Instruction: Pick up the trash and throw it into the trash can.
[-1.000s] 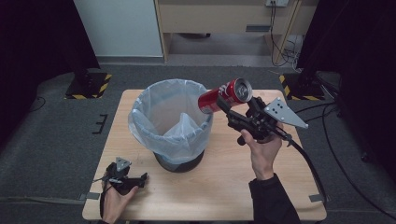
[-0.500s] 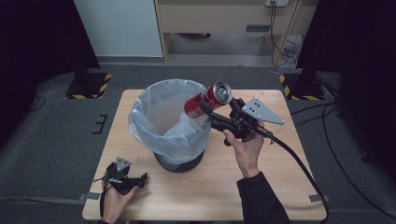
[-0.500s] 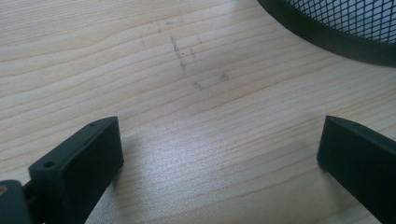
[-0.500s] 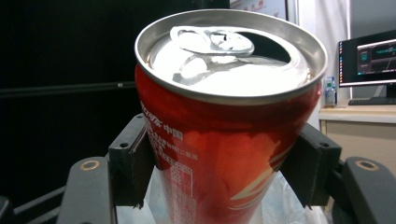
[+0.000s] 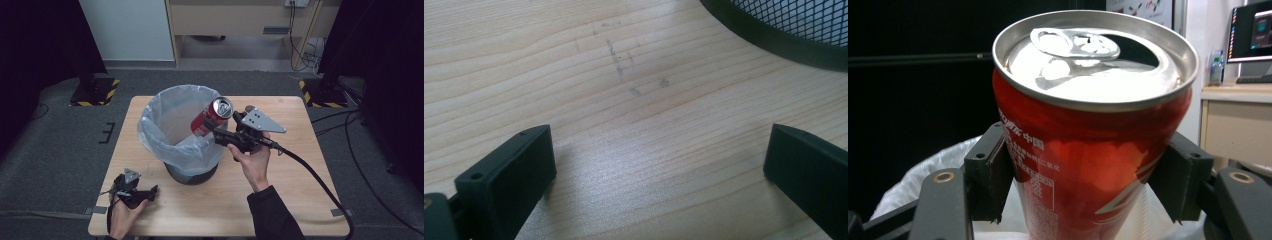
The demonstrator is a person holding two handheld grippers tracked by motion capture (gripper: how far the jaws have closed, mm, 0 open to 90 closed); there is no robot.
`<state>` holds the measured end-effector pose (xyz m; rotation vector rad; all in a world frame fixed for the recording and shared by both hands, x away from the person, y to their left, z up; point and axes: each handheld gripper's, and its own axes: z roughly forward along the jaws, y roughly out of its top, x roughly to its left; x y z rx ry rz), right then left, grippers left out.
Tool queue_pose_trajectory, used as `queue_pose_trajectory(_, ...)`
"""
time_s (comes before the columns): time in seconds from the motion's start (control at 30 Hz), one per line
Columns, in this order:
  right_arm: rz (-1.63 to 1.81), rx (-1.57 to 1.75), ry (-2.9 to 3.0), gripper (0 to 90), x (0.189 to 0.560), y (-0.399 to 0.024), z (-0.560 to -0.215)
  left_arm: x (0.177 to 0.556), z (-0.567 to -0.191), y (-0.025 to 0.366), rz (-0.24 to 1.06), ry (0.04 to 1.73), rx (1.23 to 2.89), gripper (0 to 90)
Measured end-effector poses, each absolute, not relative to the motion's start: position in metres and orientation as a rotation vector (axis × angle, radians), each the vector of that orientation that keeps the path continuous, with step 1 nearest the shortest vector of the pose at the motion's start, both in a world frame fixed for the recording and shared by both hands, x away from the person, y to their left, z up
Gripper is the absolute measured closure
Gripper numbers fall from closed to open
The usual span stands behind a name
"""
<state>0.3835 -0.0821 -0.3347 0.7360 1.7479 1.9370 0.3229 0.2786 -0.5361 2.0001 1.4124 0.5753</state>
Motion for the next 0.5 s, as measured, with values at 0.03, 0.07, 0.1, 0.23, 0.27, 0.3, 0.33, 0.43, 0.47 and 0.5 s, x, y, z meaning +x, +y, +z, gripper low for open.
queue_pose_trajectory(0.03,1.931,0.738,1.763,33.4,0.3839,-0.0808,-0.3364,0.3229,-0.5361,0.2786,0.575,1.412,2.000,0.0)
queue_pose_trajectory(0.07,1.931,0.740,1.780,33.2,0.3844,-0.0797,-0.3379,0.3229,-0.5361,0.2786,0.575,1.413,2.000,0.0)
queue_pose_trajectory(0.1,1.931,0.740,1.780,33.2,0.3844,-0.0797,-0.3379,0.3229,-0.5361,0.2786,0.575,1.413,2.000,0.0)
queue_pose_trajectory(0.23,1.893,0.742,1.840,29.3,0.3852,-0.0771,-0.3427,0.3229,-0.5361,0.2786,0.575,1.413,2.000,0.0)
queue_pose_trajectory(0.27,1.893,0.742,1.840,29.3,0.3852,-0.0771,-0.3427,0.3229,-0.5361,0.2786,0.575,1.413,2.000,0.0)
queue_pose_trajectory(0.3,1.894,0.737,1.838,29.3,0.3843,-0.0778,-0.3418,0.3229,-0.5361,0.2786,0.575,1.412,2.000,0.0)
queue_pose_trajectory(0.33,1.894,0.737,1.838,29.3,0.3843,-0.0778,-0.3418,0.3229,-0.5361,0.2786,0.575,1.412,2.000,0.0)
queue_pose_trajectory(0.43,1.907,0.733,1.821,29.4,0.3825,-0.0804,-0.3381,0.3229,-0.5361,0.2786,0.575,1.412,2.000,0.0)
queue_pose_trajectory(0.47,1.912,0.736,1.815,29.6,0.3819,-0.0816,-0.3364,0.3229,-0.5361,0.2786,0.575,1.413,2.000,0.0)
queue_pose_trajectory(0.5,1.919,0.732,1.800,32.0,0.3808,-0.0841,-0.3334,0.3229,-0.5361,0.2786,0.575,1.412,2.000,0.0)
